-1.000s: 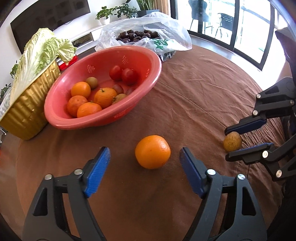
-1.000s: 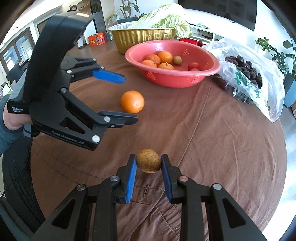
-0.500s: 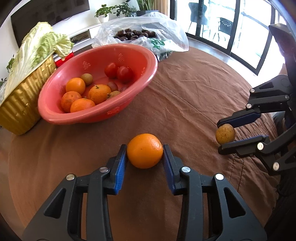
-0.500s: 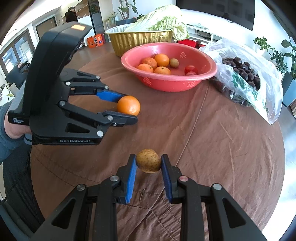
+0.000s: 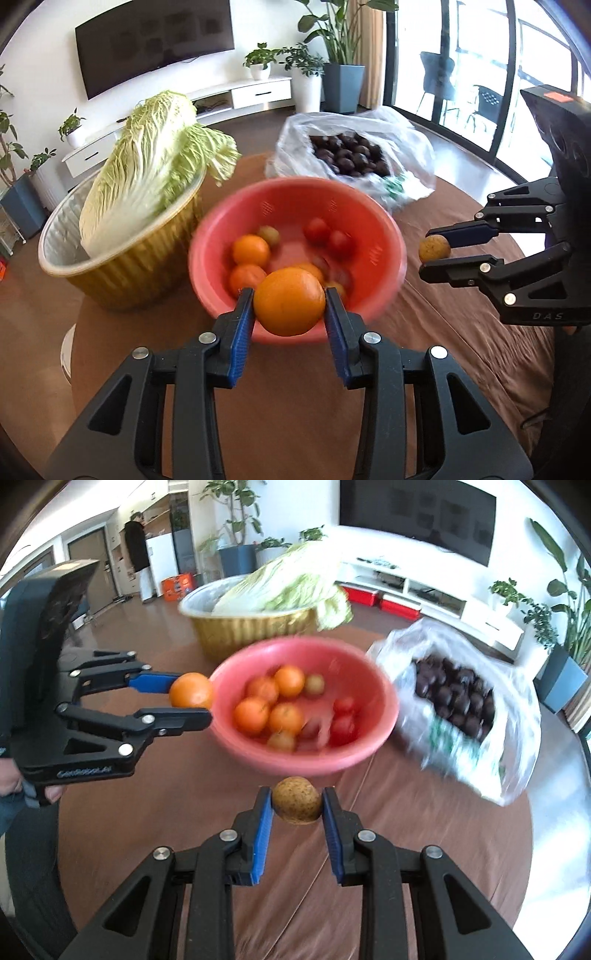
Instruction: Organize fruits
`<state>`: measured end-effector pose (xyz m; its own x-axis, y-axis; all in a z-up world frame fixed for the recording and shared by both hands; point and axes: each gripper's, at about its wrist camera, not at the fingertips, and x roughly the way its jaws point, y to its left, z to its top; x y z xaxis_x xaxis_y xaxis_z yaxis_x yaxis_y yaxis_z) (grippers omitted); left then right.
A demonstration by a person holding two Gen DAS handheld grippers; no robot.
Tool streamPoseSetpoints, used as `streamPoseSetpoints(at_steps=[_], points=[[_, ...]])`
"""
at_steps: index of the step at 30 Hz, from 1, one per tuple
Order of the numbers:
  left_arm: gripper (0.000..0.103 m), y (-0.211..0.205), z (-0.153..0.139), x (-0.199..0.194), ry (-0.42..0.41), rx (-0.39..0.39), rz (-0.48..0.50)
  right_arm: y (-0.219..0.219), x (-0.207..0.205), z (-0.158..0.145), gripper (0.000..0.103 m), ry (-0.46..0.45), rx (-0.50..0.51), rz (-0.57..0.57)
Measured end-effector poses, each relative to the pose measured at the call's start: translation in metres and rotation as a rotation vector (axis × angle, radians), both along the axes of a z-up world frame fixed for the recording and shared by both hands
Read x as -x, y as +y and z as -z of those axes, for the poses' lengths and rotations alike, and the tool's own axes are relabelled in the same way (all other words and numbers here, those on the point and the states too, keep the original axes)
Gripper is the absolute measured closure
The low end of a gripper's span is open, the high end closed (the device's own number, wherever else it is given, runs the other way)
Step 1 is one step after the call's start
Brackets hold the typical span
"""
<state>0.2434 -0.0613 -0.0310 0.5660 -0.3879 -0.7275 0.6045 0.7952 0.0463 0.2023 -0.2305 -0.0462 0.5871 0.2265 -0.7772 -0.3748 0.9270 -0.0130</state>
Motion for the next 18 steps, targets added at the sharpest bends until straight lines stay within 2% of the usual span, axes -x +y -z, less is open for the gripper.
streamPoseSetpoints(at_steps=[8, 10, 12, 18], points=[[0.068, -0.017, 0.027, -0.047, 0.035, -0.059, -0.005, 0.003, -0.062, 0.015, 0.074, 0.041, 0.017, 0.046], [0.061, -0.021, 0.033, -0.052, 0.035, -0.067, -0.011, 0.006, -0.069, 0.021, 0.074, 0.053, 0.031, 0.044], [0.044, -0.025, 0.038, -0.057, 0.038, -0.068, -0.016, 0.009, -0.073, 0.027, 0.074, 0.058, 0.046, 0.036], [0.042, -0.025, 0.039, -0.061, 0.039, -0.050, -0.038, 0.009, -0.075, 0.031, 0.074, 0.055, 0.053, 0.033]])
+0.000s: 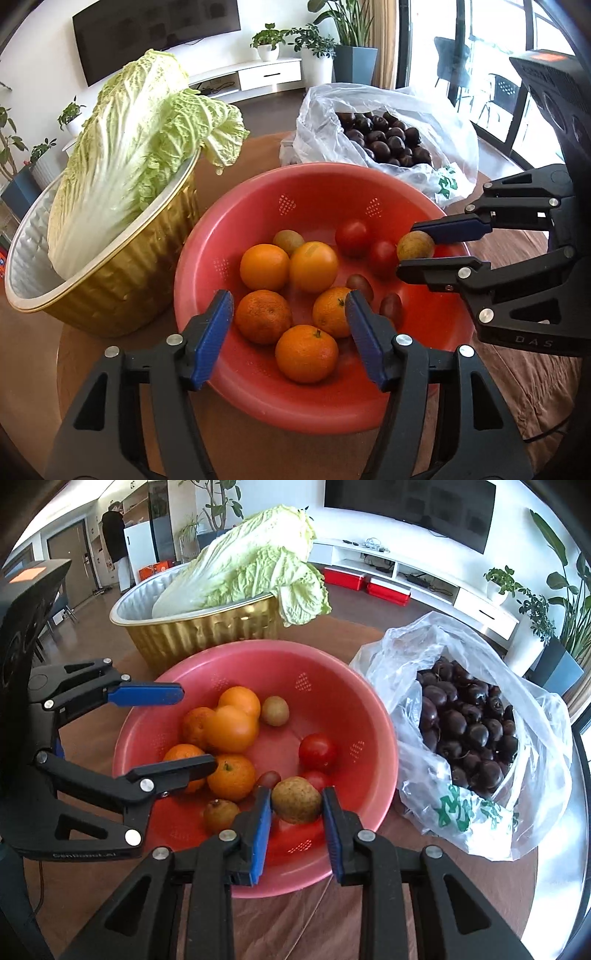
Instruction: Organize fruits
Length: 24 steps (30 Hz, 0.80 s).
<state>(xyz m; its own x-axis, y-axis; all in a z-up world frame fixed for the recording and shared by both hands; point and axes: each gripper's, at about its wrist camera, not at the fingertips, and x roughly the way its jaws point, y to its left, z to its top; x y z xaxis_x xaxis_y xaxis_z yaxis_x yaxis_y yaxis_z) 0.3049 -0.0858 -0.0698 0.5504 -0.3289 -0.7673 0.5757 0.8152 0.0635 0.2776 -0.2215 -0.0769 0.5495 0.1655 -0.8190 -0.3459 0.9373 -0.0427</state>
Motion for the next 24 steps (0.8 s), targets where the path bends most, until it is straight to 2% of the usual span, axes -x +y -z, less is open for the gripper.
streamPoseSetpoints(at_steps=[2, 3, 6, 7, 9, 11, 13, 15, 16, 17, 18, 19, 21, 24], points=[[0.042, 0.005, -0.005, 0.004, -0.012, 0.009, -0.011, 0.000, 0.004, -0.002, 0.073, -0.009, 0.011, -0.004], [0.038, 0.009, -0.009, 0.007, -0.023, 0.012, -0.020, 0.000, 0.004, -0.003, 0.072, -0.014, 0.017, -0.003], [0.025, 0.026, -0.024, 0.020, -0.077, 0.039, -0.069, -0.004, 0.014, -0.014, 0.061, -0.040, 0.021, 0.001], [0.024, 0.033, -0.030, 0.026, -0.101, 0.053, -0.091, -0.006, 0.019, -0.018, 0.059, -0.053, 0.022, 0.007], [0.016, 0.045, -0.042, 0.041, -0.161, 0.059, -0.137, -0.010, 0.028, -0.028, 0.059, -0.078, 0.019, 0.018], [0.011, 0.054, -0.058, 0.063, -0.257, 0.052, -0.202, -0.015, 0.045, -0.040, 0.055, -0.118, 0.005, 0.036], [0.010, 0.061, -0.077, 0.092, -0.377, 0.068, -0.258, -0.018, 0.060, -0.051, 0.047, -0.156, -0.019, 0.053], [0.000, 0.065, -0.097, 0.129, -0.520, 0.080, -0.335, -0.021, 0.082, -0.067, 0.041, -0.222, -0.057, 0.072], [0.000, 0.067, -0.109, 0.154, -0.609, 0.105, -0.385, -0.022, 0.096, -0.077, 0.034, -0.271, -0.084, 0.082], [0.000, 0.070, -0.117, 0.170, -0.644, 0.131, -0.405, -0.023, 0.110, -0.088, 0.029, -0.323, -0.115, 0.095], [0.000, 0.073, -0.125, 0.186, -0.652, 0.164, -0.426, -0.023, 0.122, -0.097, 0.019, -0.372, -0.139, 0.110], [0.000, 0.074, -0.132, 0.196, -0.624, 0.183, -0.433, -0.024, 0.134, -0.106, 0.009, -0.419, -0.160, 0.124], [0.000, 0.074, -0.142, 0.210, -0.563, 0.208, -0.409, -0.024, 0.161, -0.125, 0.000, -0.535, -0.203, 0.150], [0.000, 0.078, -0.156, 0.230, -0.563, 0.250, -0.427, -0.020, 0.197, -0.150, 0.000, -0.662, -0.220, 0.182]])
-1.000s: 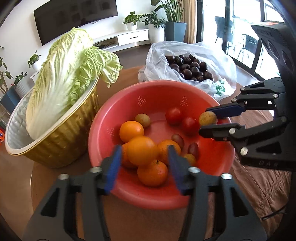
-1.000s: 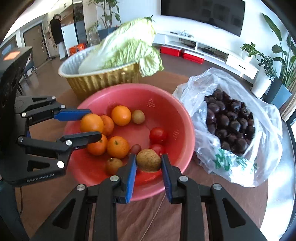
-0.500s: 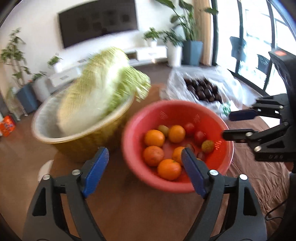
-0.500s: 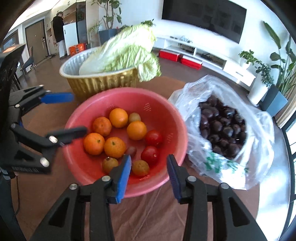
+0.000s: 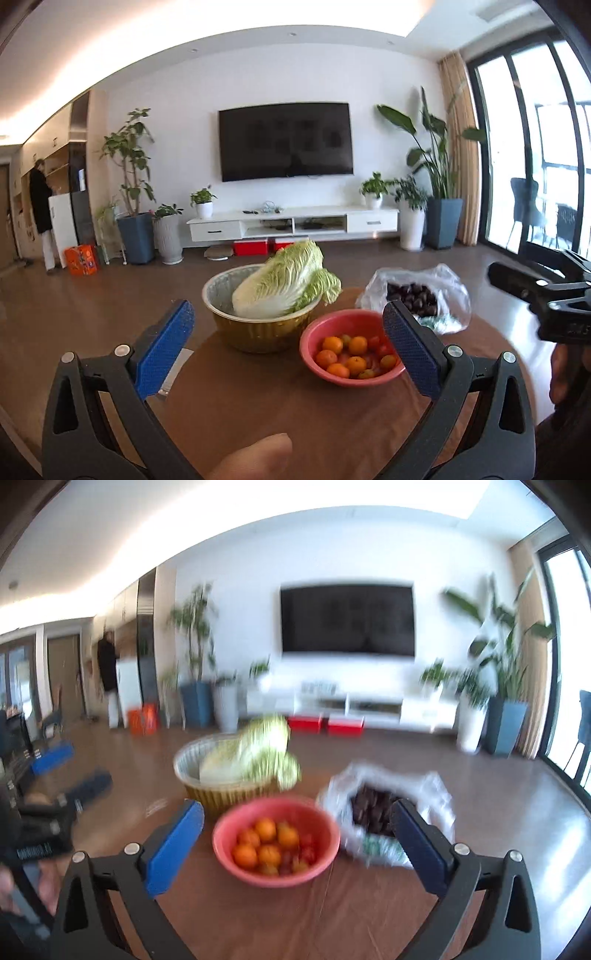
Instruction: Organize fruits
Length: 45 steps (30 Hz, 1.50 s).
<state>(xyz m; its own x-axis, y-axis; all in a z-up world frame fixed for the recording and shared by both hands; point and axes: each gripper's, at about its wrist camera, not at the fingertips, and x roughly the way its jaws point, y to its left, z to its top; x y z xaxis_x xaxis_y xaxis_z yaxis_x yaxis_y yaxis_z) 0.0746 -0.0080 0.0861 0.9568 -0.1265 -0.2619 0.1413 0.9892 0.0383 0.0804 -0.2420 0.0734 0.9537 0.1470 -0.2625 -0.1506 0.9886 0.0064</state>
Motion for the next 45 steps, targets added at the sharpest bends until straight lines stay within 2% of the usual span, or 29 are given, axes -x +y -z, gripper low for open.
streamPoseSetpoints(at_steps=[4, 9, 16, 25, 34, 45], points=[[0.000, 0.007, -0.011, 0.016, 0.042, 0.057, -0.018, 0.003, 0.033, -0.024, 0.000, -0.081, 0.004, 0.054], [0.000, 0.005, -0.008, 0.032, 0.110, 0.045, -0.078, -0.001, 0.059, -0.030, 0.000, -0.075, -0.022, 0.135], [0.000, -0.009, 0.010, 0.046, 0.191, 0.017, -0.098, 0.005, 0.067, -0.008, 0.000, 0.055, 0.024, 0.212], [0.000, -0.010, 0.037, 0.040, 0.283, 0.024, -0.092, 0.004, 0.060, 0.018, 0.000, 0.243, 0.006, 0.237], [0.000, -0.009, 0.077, 0.015, 0.394, 0.022, -0.111, 0.009, 0.055, 0.039, 0.000, 0.315, 0.022, 0.238], [0.000, -0.018, 0.104, 0.002, 0.456, -0.001, -0.100, 0.013, 0.051, 0.051, 0.000, 0.362, 0.027, 0.228]])
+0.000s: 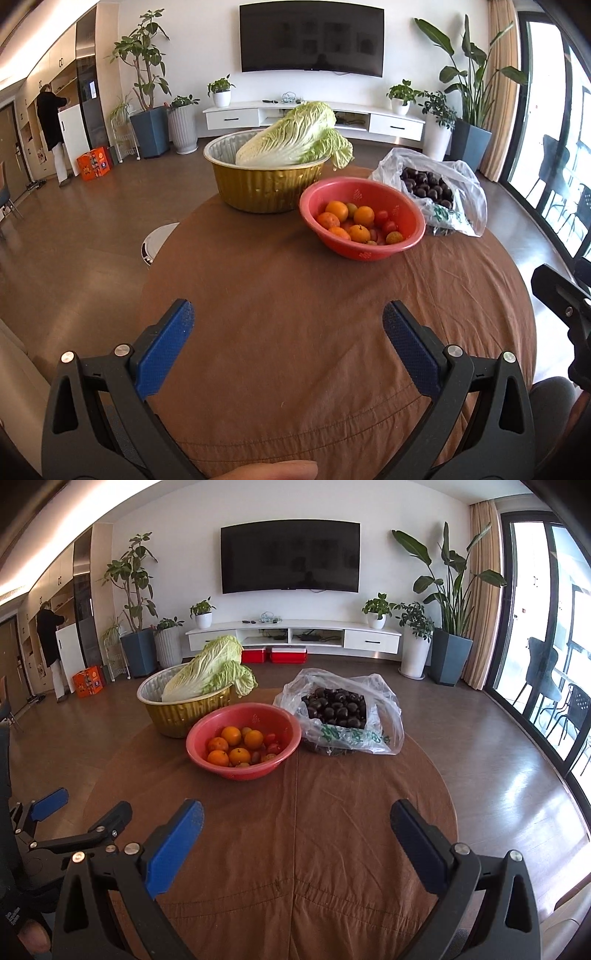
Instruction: Organize fruits
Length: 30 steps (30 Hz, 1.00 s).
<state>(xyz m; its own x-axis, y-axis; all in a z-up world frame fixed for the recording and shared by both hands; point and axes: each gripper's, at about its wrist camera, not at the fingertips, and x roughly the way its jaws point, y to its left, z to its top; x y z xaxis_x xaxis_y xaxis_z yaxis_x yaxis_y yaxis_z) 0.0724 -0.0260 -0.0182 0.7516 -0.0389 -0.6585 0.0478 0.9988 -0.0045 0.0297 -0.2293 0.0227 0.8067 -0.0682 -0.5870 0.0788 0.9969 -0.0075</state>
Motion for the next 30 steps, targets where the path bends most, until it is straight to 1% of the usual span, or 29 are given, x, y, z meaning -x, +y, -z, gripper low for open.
streamPoseSetpoints(at_steps=[12, 30], points=[[0.000, -0.0080, 0.0042, 0.0018, 0.010, -0.010, 0.013, 0.0007, 0.0010, 0.0007, 0.000, 0.011, -0.008, -0.006], [0.000, -0.0076, 0.0064, 0.0040, 0.012, -0.009, 0.013, 0.0010, 0.0013, 0.0005, 0.000, 0.013, -0.008, -0.006]])
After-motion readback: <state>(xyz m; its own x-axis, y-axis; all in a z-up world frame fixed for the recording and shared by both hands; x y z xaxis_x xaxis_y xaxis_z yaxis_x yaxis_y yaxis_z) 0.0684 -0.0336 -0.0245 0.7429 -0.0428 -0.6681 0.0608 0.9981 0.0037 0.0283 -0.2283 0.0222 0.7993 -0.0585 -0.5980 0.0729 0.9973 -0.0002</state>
